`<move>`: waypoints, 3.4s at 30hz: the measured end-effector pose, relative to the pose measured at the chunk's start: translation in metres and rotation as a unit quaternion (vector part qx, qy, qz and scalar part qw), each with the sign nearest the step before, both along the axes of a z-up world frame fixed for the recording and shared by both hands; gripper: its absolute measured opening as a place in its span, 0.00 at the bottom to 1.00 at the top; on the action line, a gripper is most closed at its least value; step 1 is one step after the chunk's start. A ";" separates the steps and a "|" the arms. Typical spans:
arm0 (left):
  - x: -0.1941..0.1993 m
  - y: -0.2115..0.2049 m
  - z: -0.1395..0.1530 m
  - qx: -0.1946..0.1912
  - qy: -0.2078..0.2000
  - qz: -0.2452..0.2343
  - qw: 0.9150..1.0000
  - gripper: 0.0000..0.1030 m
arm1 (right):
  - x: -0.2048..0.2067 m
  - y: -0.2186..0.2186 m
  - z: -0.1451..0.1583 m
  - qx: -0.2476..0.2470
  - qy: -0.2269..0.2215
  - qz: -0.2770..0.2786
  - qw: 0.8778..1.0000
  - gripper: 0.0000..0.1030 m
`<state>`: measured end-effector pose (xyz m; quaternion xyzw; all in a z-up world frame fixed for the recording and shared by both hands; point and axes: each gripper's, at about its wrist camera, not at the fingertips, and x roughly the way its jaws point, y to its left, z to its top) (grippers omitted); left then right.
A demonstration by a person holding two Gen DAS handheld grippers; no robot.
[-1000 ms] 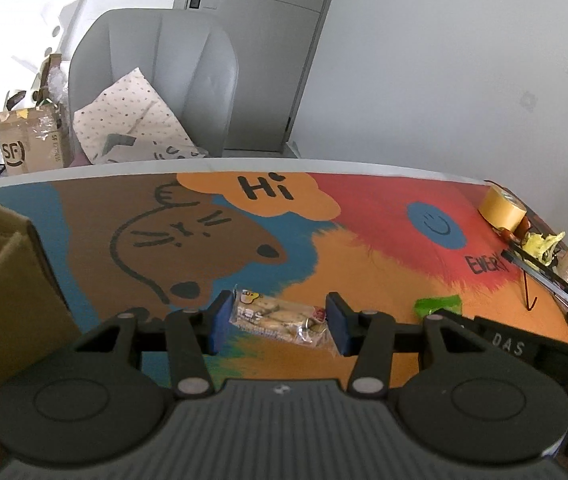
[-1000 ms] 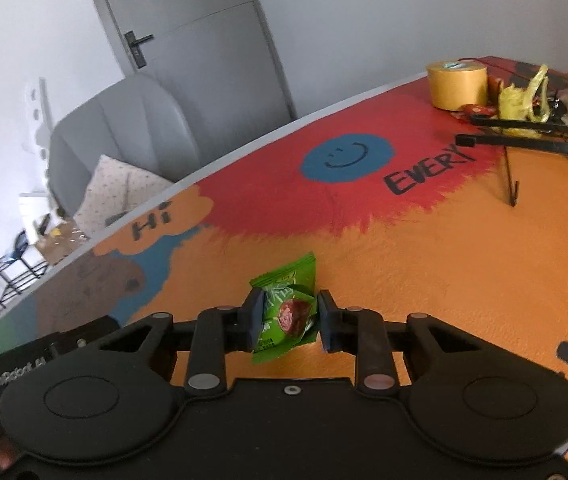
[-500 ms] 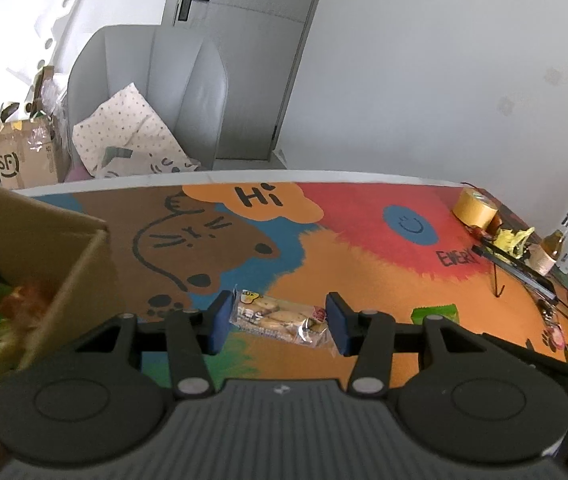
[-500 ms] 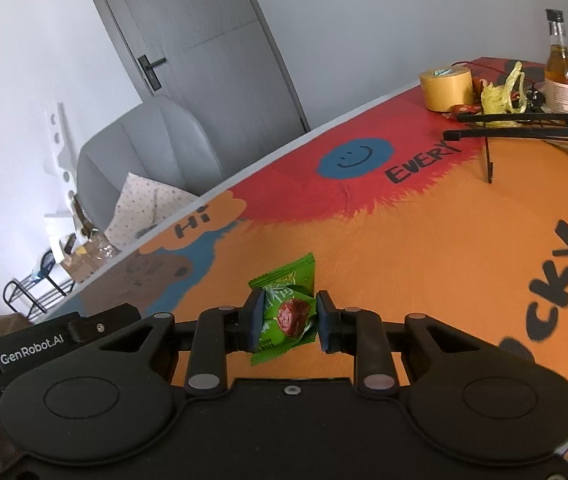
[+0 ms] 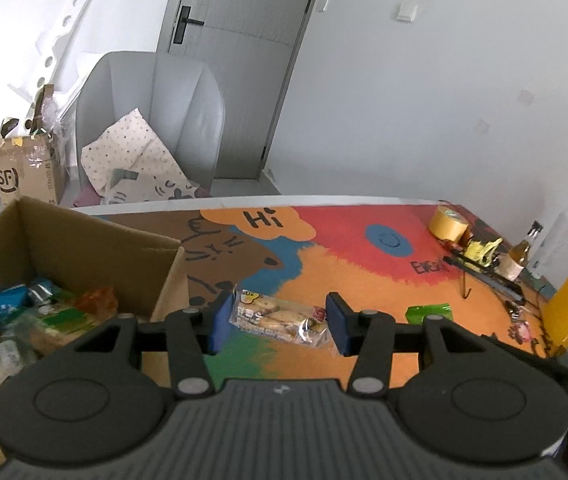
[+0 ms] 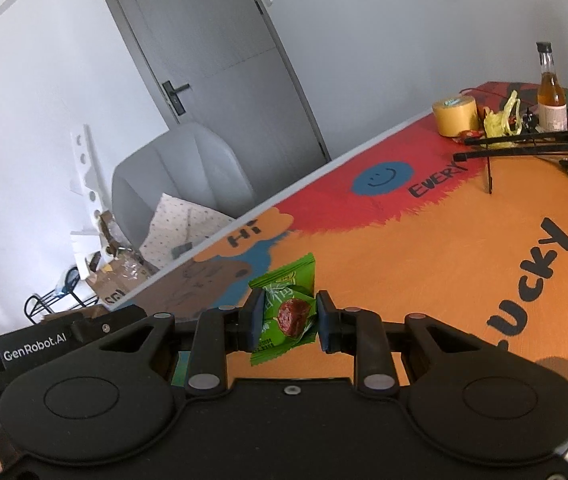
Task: Organize snacks
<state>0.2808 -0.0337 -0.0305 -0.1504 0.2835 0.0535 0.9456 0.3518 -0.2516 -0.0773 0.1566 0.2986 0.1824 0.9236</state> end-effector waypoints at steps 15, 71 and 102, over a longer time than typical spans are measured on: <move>-0.053 0.027 0.029 -0.004 -0.027 0.004 1.000 0.48 | -0.045 0.016 0.022 0.007 -0.027 0.020 0.999 0.25; -0.141 0.151 0.024 -0.005 0.004 0.087 0.996 0.86 | -0.112 0.139 0.045 -0.015 -0.052 0.163 0.985 0.55; -0.187 0.080 0.047 0.078 0.003 -0.001 0.997 1.00 | -0.154 0.052 0.055 -0.040 -0.050 0.081 0.995 1.00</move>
